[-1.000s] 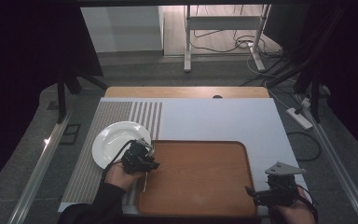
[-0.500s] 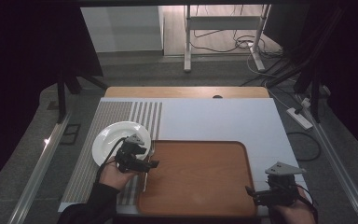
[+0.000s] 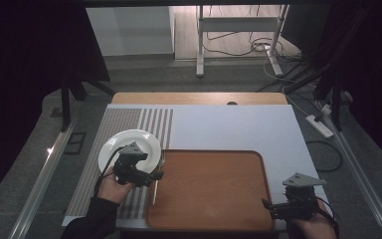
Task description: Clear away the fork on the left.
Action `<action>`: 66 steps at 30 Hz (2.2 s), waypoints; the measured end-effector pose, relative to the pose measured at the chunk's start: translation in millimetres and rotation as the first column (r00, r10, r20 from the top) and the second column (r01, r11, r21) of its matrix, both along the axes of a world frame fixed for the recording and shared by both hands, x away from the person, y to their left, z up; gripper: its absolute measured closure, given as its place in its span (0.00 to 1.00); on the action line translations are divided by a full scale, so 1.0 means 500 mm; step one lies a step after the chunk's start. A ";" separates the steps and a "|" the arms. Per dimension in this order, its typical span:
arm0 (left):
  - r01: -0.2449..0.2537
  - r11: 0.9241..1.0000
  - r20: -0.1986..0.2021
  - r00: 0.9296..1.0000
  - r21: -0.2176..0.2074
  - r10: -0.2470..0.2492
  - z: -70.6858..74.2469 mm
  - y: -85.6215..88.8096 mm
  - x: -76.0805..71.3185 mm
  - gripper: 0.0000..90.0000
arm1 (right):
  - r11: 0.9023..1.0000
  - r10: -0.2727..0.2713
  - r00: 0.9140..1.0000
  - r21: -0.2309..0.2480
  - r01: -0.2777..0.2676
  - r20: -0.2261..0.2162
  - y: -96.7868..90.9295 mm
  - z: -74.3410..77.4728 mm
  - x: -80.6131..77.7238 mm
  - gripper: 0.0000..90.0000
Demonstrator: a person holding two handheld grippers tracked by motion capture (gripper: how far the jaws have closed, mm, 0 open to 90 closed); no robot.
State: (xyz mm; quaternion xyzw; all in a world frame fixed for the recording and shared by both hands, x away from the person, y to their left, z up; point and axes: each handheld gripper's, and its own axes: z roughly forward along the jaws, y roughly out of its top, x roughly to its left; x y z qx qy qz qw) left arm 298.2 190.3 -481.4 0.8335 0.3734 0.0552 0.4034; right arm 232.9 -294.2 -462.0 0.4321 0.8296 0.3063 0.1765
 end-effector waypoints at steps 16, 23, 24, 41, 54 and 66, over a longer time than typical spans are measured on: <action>-0.033 0.999 0.035 0.999 0.018 0.033 0.007 0.027 -0.023 0.00 | 1.000 -0.003 1.000 0.005 0.003 0.001 -0.002 0.000 0.000 0.00; -0.061 0.998 0.035 0.998 0.018 0.060 0.007 0.046 -0.032 0.00 | 1.000 -0.007 1.000 0.011 0.007 0.000 -0.004 0.001 0.000 0.00; -0.066 0.998 0.035 0.997 0.015 0.065 0.007 0.049 -0.034 0.00 | 1.000 -0.008 1.000 0.015 0.008 0.001 -0.004 0.001 0.000 0.00; -0.103 0.995 0.016 0.995 -0.008 0.103 -0.001 0.082 -0.060 0.00 | 1.000 -0.015 1.000 0.023 0.015 0.002 -0.006 0.002 -0.001 0.00; -0.149 0.989 0.004 0.989 -0.017 0.149 -0.013 0.127 -0.095 0.00 | 0.999 -0.024 1.000 0.030 0.023 0.006 -0.008 0.003 -0.004 0.00; -0.183 0.983 -0.002 0.983 -0.008 0.183 -0.021 0.155 -0.122 0.00 | 0.999 -0.024 1.000 0.031 0.024 0.006 -0.010 0.003 -0.004 0.00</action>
